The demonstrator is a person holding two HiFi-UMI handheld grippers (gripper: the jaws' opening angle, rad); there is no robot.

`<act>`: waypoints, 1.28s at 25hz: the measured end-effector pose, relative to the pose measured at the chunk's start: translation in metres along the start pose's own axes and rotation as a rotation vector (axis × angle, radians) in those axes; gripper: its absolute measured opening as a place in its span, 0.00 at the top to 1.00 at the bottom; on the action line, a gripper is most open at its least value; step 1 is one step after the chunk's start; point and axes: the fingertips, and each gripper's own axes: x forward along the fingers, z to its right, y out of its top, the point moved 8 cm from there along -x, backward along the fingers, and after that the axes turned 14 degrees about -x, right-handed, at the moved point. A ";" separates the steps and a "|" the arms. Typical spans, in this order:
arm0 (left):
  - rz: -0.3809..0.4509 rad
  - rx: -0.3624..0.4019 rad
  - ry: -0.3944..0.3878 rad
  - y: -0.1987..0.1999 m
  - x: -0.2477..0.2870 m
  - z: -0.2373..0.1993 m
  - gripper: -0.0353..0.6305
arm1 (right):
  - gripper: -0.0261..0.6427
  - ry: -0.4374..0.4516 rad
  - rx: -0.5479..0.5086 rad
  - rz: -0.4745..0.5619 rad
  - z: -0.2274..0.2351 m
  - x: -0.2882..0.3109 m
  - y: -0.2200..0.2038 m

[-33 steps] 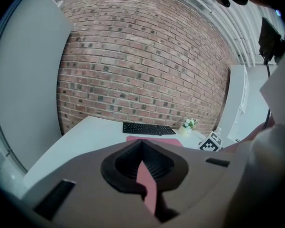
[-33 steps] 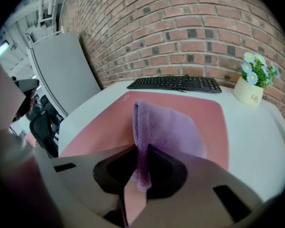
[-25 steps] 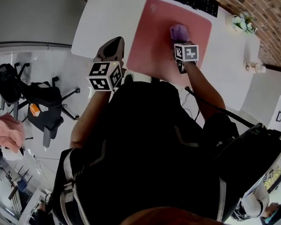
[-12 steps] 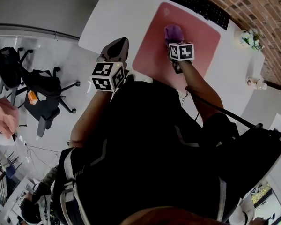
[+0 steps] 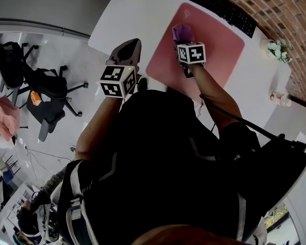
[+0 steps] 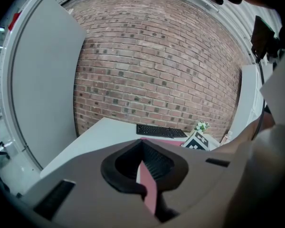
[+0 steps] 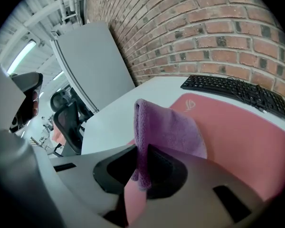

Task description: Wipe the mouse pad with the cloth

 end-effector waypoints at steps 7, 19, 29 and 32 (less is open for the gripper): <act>0.006 -0.012 0.040 -0.005 -0.012 -0.006 0.94 | 0.88 0.101 -0.072 -0.014 -0.026 0.025 0.010; 0.007 -0.010 0.015 0.001 -0.021 -0.017 0.94 | 0.88 0.081 -0.007 0.084 -0.045 0.023 0.051; -0.025 0.023 -0.178 0.010 0.025 0.023 0.94 | 0.88 -0.078 0.113 0.313 0.005 -0.081 0.060; -0.042 0.054 -0.238 0.010 0.039 0.043 0.94 | 0.88 -0.167 0.139 0.343 0.033 -0.117 0.041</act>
